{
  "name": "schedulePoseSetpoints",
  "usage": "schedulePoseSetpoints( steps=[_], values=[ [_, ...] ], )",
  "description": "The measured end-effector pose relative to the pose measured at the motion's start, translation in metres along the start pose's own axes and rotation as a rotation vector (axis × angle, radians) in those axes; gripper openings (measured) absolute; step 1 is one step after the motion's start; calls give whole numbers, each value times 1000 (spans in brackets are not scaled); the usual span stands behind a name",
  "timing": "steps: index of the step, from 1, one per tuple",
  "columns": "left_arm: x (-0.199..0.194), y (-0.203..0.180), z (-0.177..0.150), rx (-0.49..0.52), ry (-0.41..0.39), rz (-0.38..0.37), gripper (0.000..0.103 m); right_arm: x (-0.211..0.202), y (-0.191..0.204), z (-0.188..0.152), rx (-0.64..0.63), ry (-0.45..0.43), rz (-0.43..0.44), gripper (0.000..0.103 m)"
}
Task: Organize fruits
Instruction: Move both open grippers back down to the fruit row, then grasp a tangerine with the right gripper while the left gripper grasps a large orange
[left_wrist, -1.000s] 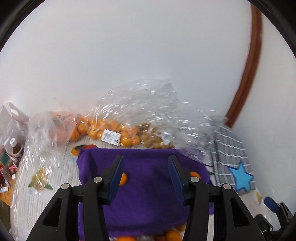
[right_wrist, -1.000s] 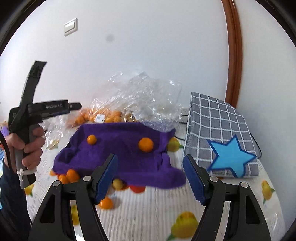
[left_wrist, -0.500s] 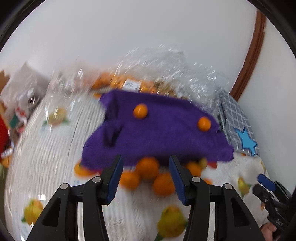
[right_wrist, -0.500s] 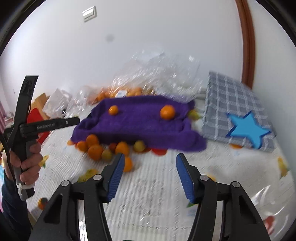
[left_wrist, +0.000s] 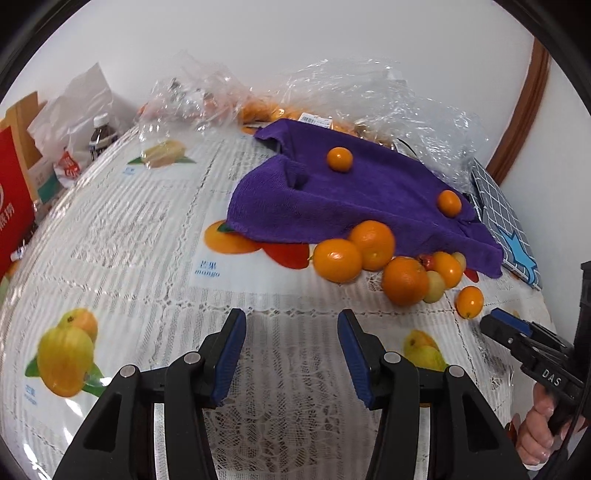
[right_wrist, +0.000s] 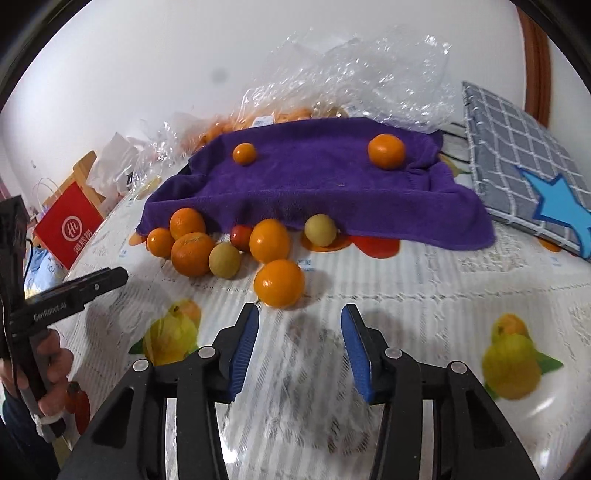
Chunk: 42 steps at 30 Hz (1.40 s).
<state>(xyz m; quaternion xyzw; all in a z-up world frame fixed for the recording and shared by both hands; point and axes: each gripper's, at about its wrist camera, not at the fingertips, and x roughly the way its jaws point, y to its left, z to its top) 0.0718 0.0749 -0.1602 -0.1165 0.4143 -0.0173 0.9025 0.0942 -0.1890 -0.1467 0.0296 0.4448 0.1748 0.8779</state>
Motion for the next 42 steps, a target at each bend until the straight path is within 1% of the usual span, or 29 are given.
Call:
schedulePoseSetpoints(
  steps=[3,9,10,11,13,17,21,23,24,27,31,33,35,36,37,39,42],
  values=[
    [1,2,-4,-4,-15,-9,49,12,3,4,-11,35,31,47],
    [1,11,-4,-46,-20,-61,49,27,11,15,-58,44,16,47],
    [2,11,-4,-49,-21,-67,50,30,12,16,-63,47,9,45],
    [2,11,-4,-47,-20,-71,51,30,14,16,-72,39,-3,39],
    [2,9,-4,-42,-19,-65,51,30,16,15,-82,33,-14,34],
    [3,6,-4,-26,-16,-45,51,24,15,11,-89,13,-38,34],
    [3,2,-4,-8,-14,-25,51,11,6,7,-60,-33,-35,34],
    [5,-3,-2,11,-11,-34,51,5,1,3,-52,-48,-46,34],
    [9,-8,1,23,-9,-44,51,1,-2,2,-48,-59,-51,34],
    [19,-21,11,50,-9,-41,52,-6,-13,-1,-30,-80,-63,34],
    [32,-30,28,59,-19,3,51,-12,-25,-8,-32,-68,-137,34],
    [38,-30,34,48,-16,-3,51,-19,-35,-12,-4,-77,-123,34],
    [43,-30,35,43,0,-20,48,-23,-43,-14,29,-93,-106,34],
    [43,-30,34,43,-3,-21,44,-24,-44,-14,35,-98,-101,34],
    [43,-30,34,46,-4,-42,38,-24,-44,-14,35,-97,-99,34],
    [43,-30,34,46,-2,-56,38,-21,-40,-13,13,-87,-97,34],
    [41,-26,32,24,-8,-85,38,-19,-34,-13,-20,-78,-72,34]
  ],
)
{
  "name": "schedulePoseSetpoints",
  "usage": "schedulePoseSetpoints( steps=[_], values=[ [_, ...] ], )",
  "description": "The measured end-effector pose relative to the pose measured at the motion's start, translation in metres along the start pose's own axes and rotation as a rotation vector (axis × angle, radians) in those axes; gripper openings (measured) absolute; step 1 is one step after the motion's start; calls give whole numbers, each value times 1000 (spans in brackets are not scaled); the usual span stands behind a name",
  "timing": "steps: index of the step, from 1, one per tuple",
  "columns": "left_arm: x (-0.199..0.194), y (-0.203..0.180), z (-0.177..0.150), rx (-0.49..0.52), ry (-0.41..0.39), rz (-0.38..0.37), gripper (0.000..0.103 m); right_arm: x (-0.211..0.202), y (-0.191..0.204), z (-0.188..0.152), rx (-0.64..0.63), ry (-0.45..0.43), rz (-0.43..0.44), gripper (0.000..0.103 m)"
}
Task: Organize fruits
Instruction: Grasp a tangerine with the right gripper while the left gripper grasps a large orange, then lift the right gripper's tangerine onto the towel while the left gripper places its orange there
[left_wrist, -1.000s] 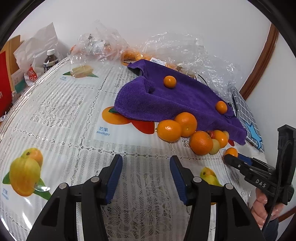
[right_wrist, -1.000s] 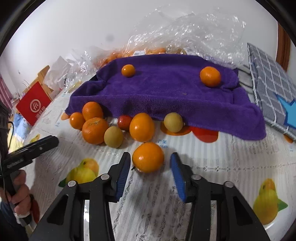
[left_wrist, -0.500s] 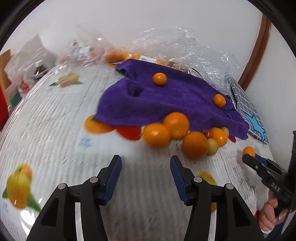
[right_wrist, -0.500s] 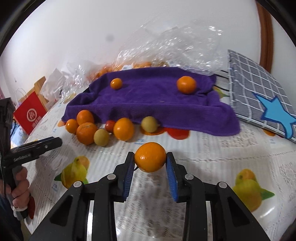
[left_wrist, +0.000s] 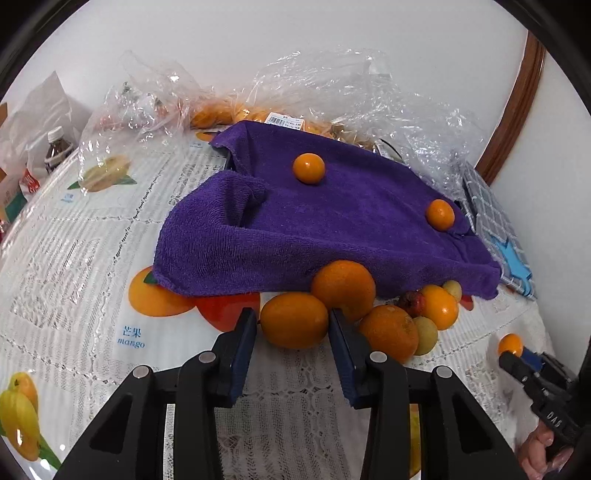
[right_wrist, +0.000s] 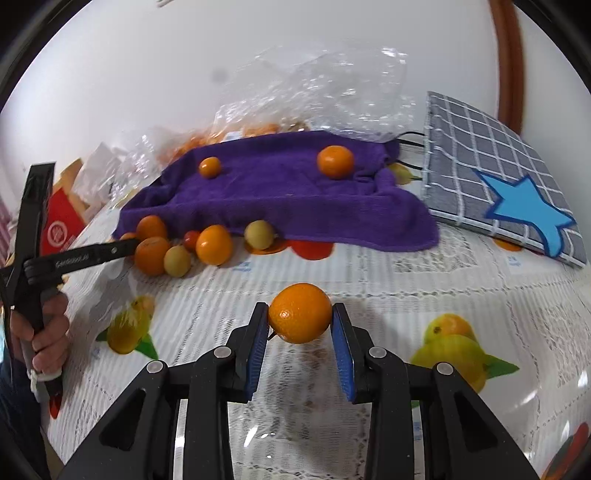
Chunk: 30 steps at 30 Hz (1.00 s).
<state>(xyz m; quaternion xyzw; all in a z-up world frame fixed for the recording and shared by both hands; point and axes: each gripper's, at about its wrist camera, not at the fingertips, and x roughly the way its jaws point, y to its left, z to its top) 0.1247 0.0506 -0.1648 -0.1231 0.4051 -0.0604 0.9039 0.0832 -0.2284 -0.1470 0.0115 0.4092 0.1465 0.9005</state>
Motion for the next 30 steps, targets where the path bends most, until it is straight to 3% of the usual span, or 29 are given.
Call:
schedulePoseSetpoints(
  steps=[4,16,26,30],
  values=[
    [-12,4,-4,-30,-55,-39,38,0,2,0,-8,0,14,34],
    [-41,0,-7,-21,-210,-57,38,-8,-3,-2,20,-39,30,34],
    [-49,-1,-8,-27,-253,-63,38,-10,-3,1,9,-38,25,34],
    [-56,-1,-3,-63,-263,-130,38,-17,-1,12,-10,-59,25,34]
  ],
)
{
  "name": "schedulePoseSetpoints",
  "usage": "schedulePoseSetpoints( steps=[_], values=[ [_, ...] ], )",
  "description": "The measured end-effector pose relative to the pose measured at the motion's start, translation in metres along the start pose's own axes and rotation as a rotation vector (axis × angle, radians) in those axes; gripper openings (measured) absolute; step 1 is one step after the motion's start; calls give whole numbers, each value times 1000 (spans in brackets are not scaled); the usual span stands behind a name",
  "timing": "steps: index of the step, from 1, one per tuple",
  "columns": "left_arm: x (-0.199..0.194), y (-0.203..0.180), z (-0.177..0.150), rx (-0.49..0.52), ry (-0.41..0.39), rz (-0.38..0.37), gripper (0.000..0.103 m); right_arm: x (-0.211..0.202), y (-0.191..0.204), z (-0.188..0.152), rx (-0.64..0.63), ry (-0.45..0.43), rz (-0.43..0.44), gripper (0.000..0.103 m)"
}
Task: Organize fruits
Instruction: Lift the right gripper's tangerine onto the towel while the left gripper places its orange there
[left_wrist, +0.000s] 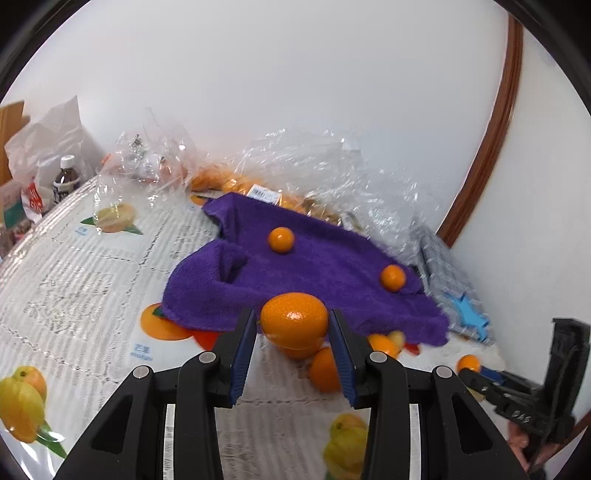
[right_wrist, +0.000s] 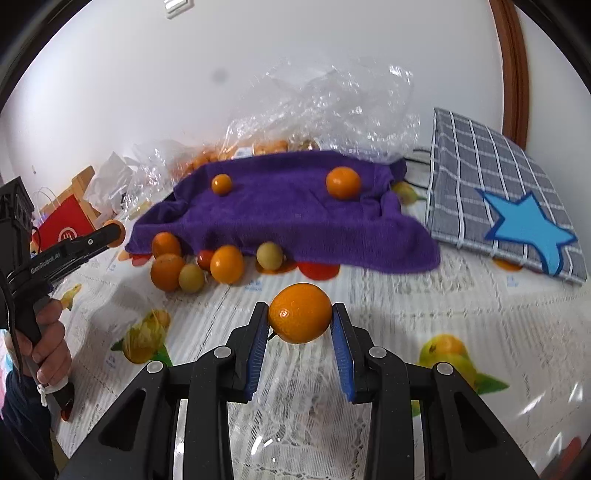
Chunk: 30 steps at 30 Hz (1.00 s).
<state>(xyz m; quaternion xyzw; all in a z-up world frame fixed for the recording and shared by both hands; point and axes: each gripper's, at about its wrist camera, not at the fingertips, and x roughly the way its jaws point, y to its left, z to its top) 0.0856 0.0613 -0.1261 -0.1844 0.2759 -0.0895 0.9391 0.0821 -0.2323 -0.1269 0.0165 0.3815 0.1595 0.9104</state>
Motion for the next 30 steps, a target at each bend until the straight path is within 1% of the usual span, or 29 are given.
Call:
schedulePoseSetpoints(
  steps=[2,3,7,11,14,16,20,23,26,28,30],
  values=[
    [0,-2,7,-16,2,-17,38,-1,0,8,-11,-12,-3,34],
    [1,-5,13,-10,0,-11,38,-1,0,12,-16,-19,-6,34],
    [8,-16,39,34,-26,46,38,5,-5,37,-20,-40,-19,34],
    [24,-19,61,42,-33,86,38,16,-11,64,-19,-55,-35,34],
    [44,-16,72,15,-5,96,38,31,-17,83,6,-47,-46,34],
    [60,-12,77,-5,22,97,38,42,-23,95,35,-35,-34,34],
    [89,-5,85,-14,62,122,38,62,-32,113,60,-12,-33,34],
    [110,-1,88,-27,97,122,38,76,-38,118,73,0,-35,34],
    [121,3,80,-14,114,143,38,90,-45,109,96,21,-10,34],
    [130,5,75,-4,154,159,38,100,-44,104,82,58,-26,34],
    [136,5,72,7,179,178,38,105,-41,101,50,66,-54,34]
  ],
)
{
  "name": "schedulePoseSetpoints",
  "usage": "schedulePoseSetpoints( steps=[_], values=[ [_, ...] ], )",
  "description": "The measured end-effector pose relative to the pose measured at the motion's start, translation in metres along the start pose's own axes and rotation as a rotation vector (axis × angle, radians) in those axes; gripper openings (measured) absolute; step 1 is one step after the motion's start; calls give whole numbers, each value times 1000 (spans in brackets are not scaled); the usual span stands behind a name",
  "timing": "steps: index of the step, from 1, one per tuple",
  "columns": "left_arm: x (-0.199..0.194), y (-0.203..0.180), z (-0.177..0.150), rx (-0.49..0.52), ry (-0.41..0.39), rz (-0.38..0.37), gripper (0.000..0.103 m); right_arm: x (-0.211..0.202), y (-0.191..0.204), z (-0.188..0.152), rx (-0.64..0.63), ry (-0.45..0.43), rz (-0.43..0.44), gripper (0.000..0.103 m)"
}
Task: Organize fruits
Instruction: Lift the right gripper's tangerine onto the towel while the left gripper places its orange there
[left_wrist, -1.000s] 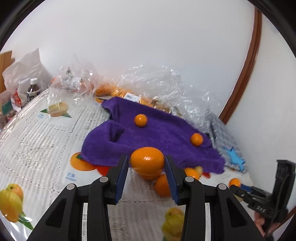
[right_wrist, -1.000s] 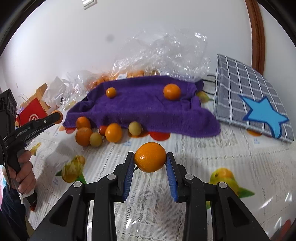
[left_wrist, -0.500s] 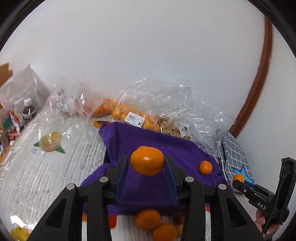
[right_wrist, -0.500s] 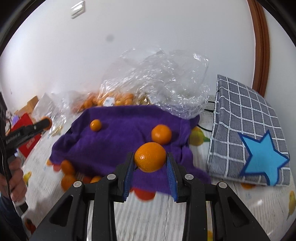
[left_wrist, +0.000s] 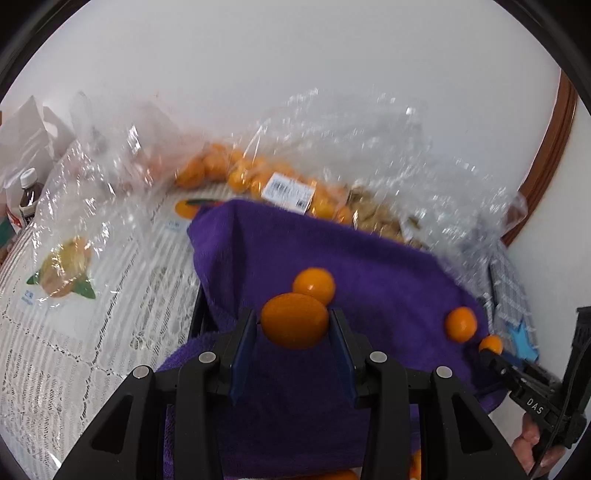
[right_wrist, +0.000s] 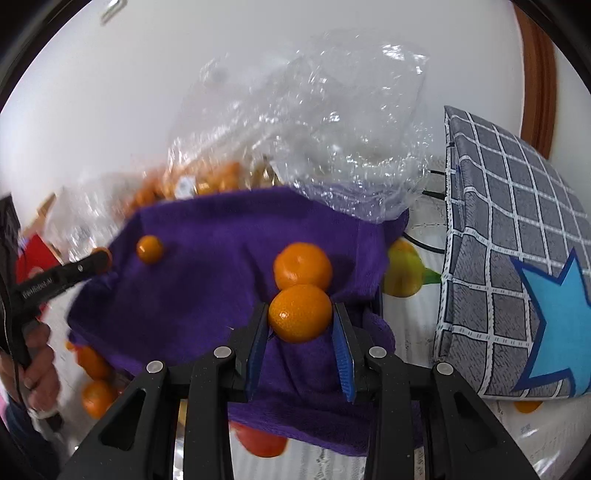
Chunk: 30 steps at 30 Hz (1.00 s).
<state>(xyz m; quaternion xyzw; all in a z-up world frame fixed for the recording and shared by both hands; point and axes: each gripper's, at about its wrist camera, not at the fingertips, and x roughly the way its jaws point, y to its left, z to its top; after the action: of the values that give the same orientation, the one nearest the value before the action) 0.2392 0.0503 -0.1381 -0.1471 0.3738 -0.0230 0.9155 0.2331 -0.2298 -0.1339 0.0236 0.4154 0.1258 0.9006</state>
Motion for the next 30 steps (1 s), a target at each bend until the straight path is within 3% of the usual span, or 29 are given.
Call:
schedulePoseSetpoints(
  steps=[5,23,27,30],
  values=[
    [10,0,-4,1,42,8,38,13,1,-5,-6,35,5,34],
    [17,-4,-8,44,36,67,39,23,8,-6,-61,44,-37,35],
    [18,-8,-9,80,38,85,39,22,9,-4,-66,28,-50,41],
    [18,-8,-9,75,30,60,48,15,12,-3,-77,-12,-64,54]
  ],
)
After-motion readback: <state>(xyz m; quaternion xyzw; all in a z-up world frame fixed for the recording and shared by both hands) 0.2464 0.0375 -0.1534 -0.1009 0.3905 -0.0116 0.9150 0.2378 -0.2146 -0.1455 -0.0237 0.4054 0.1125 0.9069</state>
